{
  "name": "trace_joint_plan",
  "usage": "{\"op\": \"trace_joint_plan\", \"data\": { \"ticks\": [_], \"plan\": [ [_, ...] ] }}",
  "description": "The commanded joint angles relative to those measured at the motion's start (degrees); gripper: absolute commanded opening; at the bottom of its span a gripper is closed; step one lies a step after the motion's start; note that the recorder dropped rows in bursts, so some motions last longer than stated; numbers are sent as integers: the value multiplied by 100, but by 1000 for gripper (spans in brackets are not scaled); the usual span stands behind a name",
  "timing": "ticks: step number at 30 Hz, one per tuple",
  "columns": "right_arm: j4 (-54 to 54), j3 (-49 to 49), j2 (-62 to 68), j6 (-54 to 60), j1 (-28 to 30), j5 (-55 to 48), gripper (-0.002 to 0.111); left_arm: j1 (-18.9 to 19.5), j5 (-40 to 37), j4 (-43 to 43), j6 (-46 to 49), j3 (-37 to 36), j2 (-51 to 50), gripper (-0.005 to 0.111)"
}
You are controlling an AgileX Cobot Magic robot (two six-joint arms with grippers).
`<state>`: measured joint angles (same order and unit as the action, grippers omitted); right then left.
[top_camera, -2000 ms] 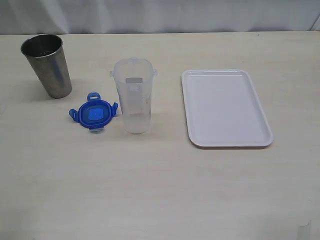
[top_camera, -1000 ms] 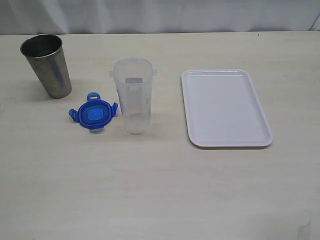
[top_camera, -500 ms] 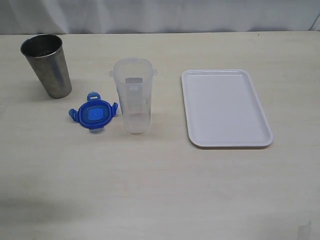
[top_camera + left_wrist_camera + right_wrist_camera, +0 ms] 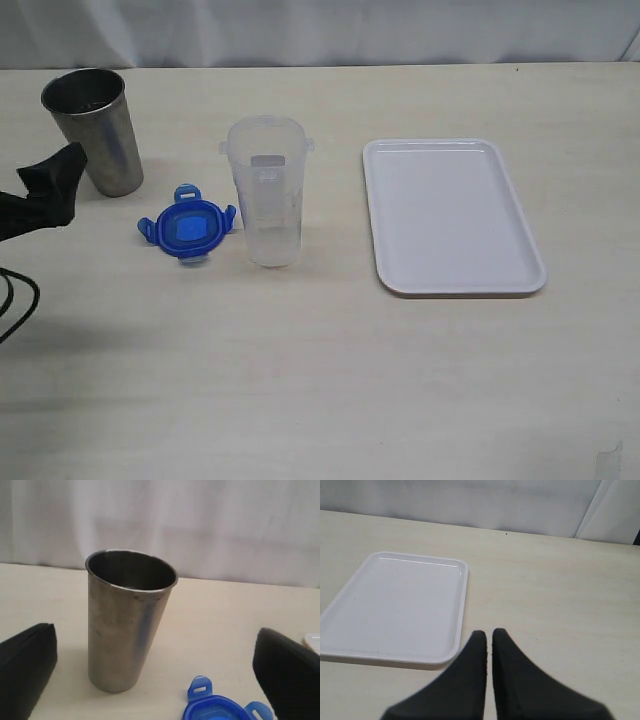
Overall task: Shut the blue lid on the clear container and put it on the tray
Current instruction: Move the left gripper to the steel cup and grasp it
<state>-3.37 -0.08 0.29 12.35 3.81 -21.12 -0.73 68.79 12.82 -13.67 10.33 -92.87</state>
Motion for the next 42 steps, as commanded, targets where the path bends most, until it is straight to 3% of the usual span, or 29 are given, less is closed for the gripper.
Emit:
{"op": "trace_joint_plan", "data": {
  "ticks": [1,16,28,42],
  "plan": [
    [-46,8,-29,8,34,19,4,2,117,8,70,458,-813,105],
    [-46,8,-29,8,34,19,4,2,117,289,240,1860,-2439,105],
    [-46,8,-29,8,34,19,4,2,117,262,180,2715,-2885,105],
    [-46,8,-29,8,34,19,4,2,29,284,180,3107,-2961,105]
  ]
}}
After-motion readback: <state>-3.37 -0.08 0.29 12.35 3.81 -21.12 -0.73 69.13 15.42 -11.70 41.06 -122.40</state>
